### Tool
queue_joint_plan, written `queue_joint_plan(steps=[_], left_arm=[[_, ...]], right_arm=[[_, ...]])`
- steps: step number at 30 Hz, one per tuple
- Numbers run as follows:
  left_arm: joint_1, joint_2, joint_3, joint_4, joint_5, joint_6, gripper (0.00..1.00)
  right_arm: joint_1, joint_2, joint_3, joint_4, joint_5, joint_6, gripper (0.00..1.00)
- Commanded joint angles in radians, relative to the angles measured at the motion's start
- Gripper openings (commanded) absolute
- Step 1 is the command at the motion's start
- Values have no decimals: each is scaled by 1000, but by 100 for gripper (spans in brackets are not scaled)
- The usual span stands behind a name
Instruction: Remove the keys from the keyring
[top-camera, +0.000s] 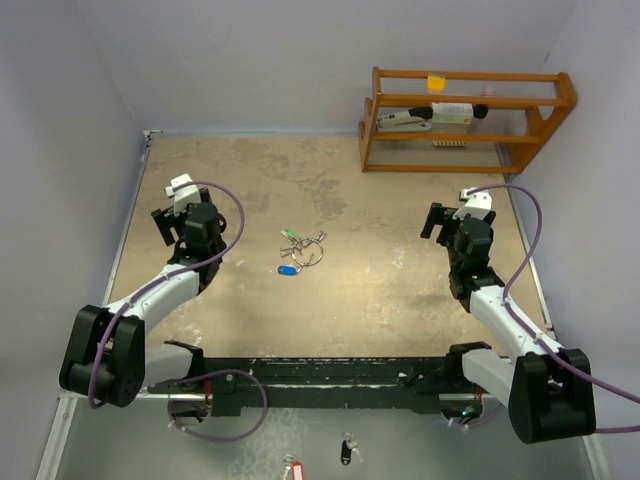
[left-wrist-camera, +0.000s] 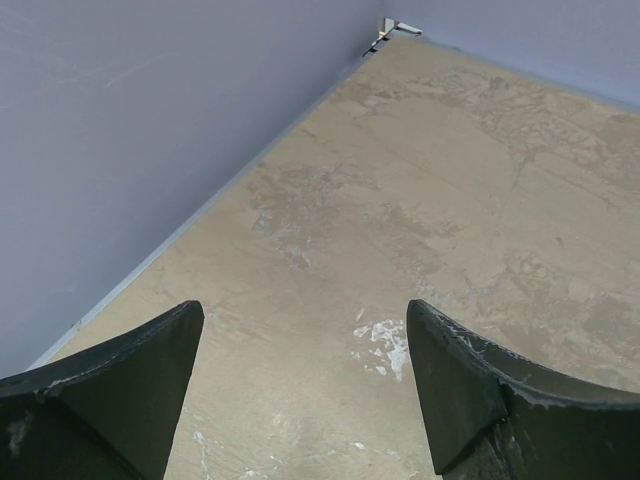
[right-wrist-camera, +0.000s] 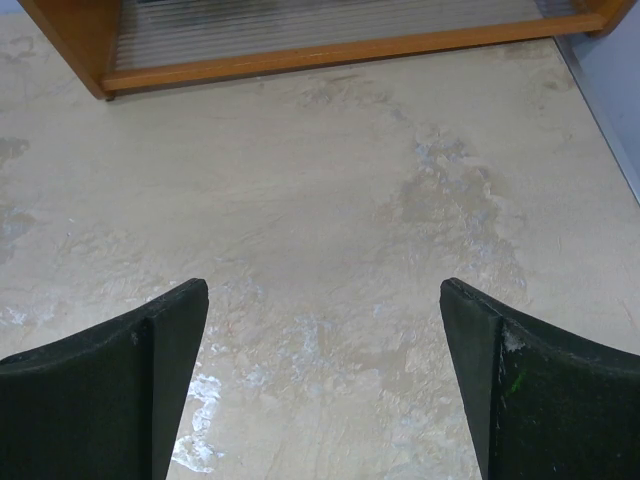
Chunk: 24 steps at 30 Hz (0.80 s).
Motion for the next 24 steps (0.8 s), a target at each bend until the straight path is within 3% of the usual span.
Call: queue_joint_plan(steps=[1,16,22,23,24], left_arm=[[-15,-26,23,25,17,20,80],[-15,-68,11,57,21,-18,80],[-15,-78,46,11,144,-58,80],[-16,-74,59,-1,162,-74,81],[-16,-69,76,-27,183,-92,92]], right_arm=[[5,-12,34,20,15,10,100],[8,-19,33,23,-22,15,100],[20,-11,64,-6,-85,11,100],[25,-11,71,-15,-98,10,100],[32,-9,81,-24,-110,9,100]])
